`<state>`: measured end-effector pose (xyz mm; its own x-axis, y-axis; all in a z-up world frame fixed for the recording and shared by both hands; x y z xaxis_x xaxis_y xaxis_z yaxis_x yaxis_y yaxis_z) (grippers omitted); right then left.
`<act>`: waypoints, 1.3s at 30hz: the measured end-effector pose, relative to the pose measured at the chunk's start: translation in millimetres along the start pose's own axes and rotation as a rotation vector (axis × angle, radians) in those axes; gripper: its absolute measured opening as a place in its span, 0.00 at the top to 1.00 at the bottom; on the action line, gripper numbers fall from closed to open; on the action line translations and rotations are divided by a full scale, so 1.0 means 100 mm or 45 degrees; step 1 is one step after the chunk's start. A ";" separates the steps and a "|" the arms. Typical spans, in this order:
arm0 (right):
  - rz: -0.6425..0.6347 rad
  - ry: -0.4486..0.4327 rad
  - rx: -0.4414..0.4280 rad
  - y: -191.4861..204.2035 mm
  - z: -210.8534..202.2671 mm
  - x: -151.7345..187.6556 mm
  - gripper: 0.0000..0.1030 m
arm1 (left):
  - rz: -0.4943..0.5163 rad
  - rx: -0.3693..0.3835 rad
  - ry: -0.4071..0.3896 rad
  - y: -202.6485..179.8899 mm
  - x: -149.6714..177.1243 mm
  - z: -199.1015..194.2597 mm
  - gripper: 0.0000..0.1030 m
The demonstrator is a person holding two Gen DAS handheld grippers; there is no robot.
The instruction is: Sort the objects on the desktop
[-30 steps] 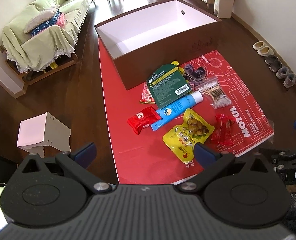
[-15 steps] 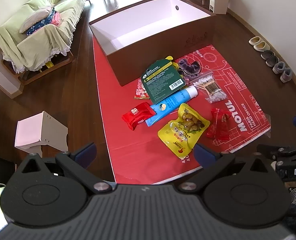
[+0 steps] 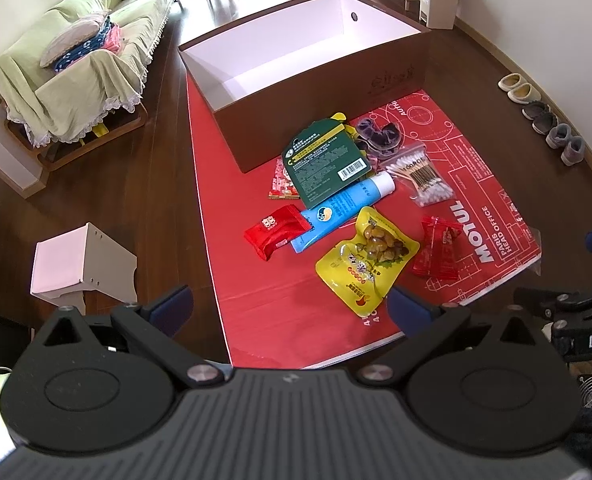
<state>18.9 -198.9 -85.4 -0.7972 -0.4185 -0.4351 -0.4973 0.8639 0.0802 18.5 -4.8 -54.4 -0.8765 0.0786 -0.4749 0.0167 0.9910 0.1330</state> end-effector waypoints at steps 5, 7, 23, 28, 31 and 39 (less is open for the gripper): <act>0.002 -0.008 0.002 0.00 -0.02 -0.01 0.00 | 0.002 -0.001 -0.002 0.00 0.00 0.00 0.01; 0.003 -0.011 0.002 0.00 -0.02 -0.02 0.00 | 0.002 -0.001 -0.002 0.00 0.01 -0.01 0.01; 0.018 -0.028 -0.020 -0.05 -0.02 -0.05 0.00 | 0.024 -0.017 0.016 -0.07 0.00 0.02 0.01; 0.024 -0.035 -0.034 -0.06 -0.02 -0.07 0.00 | 0.028 -0.025 0.020 -0.07 -0.01 0.03 0.01; 0.023 -0.030 -0.054 -0.06 0.01 -0.08 0.00 | 0.026 -0.028 0.024 -0.07 -0.01 0.04 0.01; 0.050 -0.042 -0.107 -0.18 0.12 -0.08 0.00 | -0.014 -0.004 0.046 0.04 0.00 0.12 0.01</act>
<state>38.5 -207.3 -94.3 -0.8055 -0.3740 -0.4596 -0.4939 0.8524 0.1720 24.6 0.8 -64.2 -0.8933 0.0639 -0.4448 0.0056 0.9914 0.1311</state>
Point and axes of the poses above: each gripper's, at about its wrist camera, not at the fingertips, and z roughly the way its jaws point, y to its left, x to its underside, the point moved 5 cm from there along z, roughly the way its jaws point, and after that the axes turned 3 degrees about -z, right-handed, at the moved point
